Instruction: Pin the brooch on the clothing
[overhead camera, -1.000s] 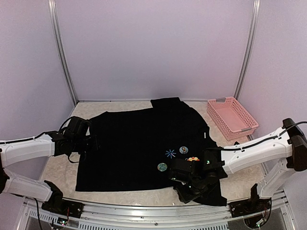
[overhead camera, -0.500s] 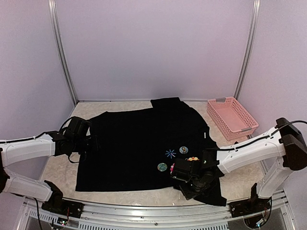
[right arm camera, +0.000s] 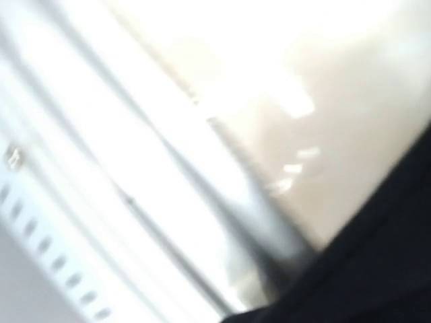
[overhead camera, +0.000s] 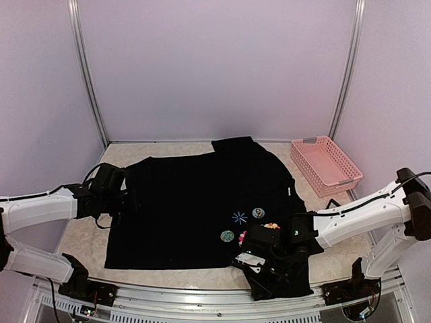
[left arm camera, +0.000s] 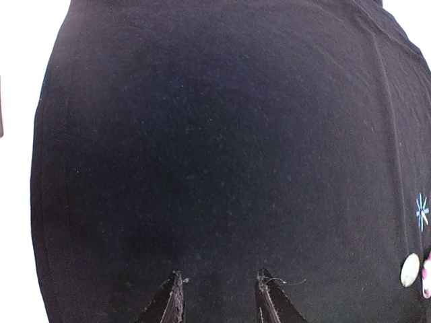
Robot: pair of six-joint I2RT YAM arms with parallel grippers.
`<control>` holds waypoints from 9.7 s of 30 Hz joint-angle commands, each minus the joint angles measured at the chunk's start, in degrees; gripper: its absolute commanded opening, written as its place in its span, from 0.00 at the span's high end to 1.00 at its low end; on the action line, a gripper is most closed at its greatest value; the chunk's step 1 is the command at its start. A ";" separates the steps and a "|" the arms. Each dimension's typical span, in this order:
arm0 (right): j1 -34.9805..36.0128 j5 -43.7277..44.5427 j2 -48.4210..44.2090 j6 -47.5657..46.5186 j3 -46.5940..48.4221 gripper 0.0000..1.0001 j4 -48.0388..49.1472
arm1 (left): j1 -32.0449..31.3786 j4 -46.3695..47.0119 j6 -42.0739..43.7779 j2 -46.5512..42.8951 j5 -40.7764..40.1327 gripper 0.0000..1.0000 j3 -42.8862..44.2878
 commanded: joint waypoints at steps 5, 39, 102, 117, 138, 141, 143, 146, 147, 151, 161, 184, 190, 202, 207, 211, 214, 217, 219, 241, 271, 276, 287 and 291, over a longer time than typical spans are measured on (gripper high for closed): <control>-0.04 -7.76 2.19 -12.49 5.80 0.75 -6.60 | 2.31 -0.11 1.19 -0.03 0.14 0.66 1.22; -55.28 13.30 30.10 -24.72 47.02 0.59 -0.14 | 16.72 -25.53 -4.16 43.30 -21.44 0.48 46.68; -55.27 7.21 35.21 -36.10 53.74 0.61 -4.33 | 28.06 -18.27 -1.26 46.39 -14.18 0.49 38.24; -55.27 6.71 35.22 -37.66 54.01 0.62 -4.48 | 27.40 -19.99 -1.52 43.15 -14.40 0.79 38.72; -55.27 6.43 33.91 -38.63 52.41 0.62 -4.09 | 27.82 -19.03 -1.15 48.08 -12.42 0.27 39.63; -55.27 6.75 33.58 -38.85 52.10 0.62 -4.09 | 27.83 -18.62 -1.30 48.76 -11.01 0.33 39.45; -55.29 6.75 33.48 -38.86 52.04 0.62 -4.06 | 27.81 -18.13 -1.43 48.51 -10.38 0.39 38.89; -55.31 6.62 33.47 -38.91 51.99 0.62 -4.02 | 27.81 -17.80 -1.36 47.52 -9.84 0.49 38.29; -55.27 6.56 33.54 -38.94 51.99 0.62 -4.03 | 27.83 -17.96 -1.35 47.34 -9.77 0.52 38.28; -55.27 6.48 33.76 -38.95 51.99 0.62 -3.98 | 27.74 -18.50 -1.26 46.42 -9.65 0.60 38.25; -55.28 6.02 34.20 -39.01 52.59 0.62 -4.08 | 27.25 -20.26 -1.08 44.45 -10.67 0.79 39.38; -55.27 5.80 34.65 -39.09 53.58 0.62 -4.81 | 26.46 -24.26 -0.12 43.13 -14.65 0.83 43.18; -55.27 5.88 34.68 -39.05 53.67 0.63 -4.85 | 26.29 -24.79 -0.12 42.59 -15.84 0.85 43.96; -55.33 6.29 34.21 -39.29 53.43 0.63 -4.96 | 26.46 -24.42 0.10 43.31 -15.10 0.99 43.32; -55.28 6.34 34.14 -39.30 53.22 0.63 -4.98 | 26.34 -24.61 -0.01 42.76 -15.16 1.00 43.54; -55.27 6.19 33.97 -39.22 53.60 0.63 -5.09 | 25.92 -25.97 -0.03 41.29 -16.90 1.00 45.51; -55.33 5.54 33.77 -39.21 54.44 0.63 -5.28 | 25.19 -27.39 0.49 39.52 -19.68 1.00 48.32; -55.28 2.26 33.00 -39.53 55.53 0.63 -4.83 | 23.19 -27.25 3.74 37.46 -20.78 1.00 51.93; -55.29 -0.50 31.57 -39.61 55.68 0.63 -3.39 | 19.47 -25.13 8.71 36.05 -21.01 1.00 54.99; -47.72 -42.65 8.39 -23.28 48.03 0.61 32.82 | -1.70 3.86 27.65 32.38 49.24 1.00 71.31; -12.16 -14.14 -13.14 -25.60 14.32 0.42 46.20 | -31.37 35.72 28.10 -10.10 25.22 1.00 14.79; -12.19 -11.08 -12.27 -27.20 17.33 0.52 46.22 | -31.35 35.51 28.30 -9.01 25.46 1.00 15.91; -13.01 -8.38 -11.33 -27.97 19.97 0.89 42.60 | -31.37 35.59 28.78 -8.16 25.74 1.00 16.45; -13.83 -8.78 -12.30 -27.17 18.57 0.86 42.78 | -31.36 35.33 28.88 -8.32 25.71 1.00 16.57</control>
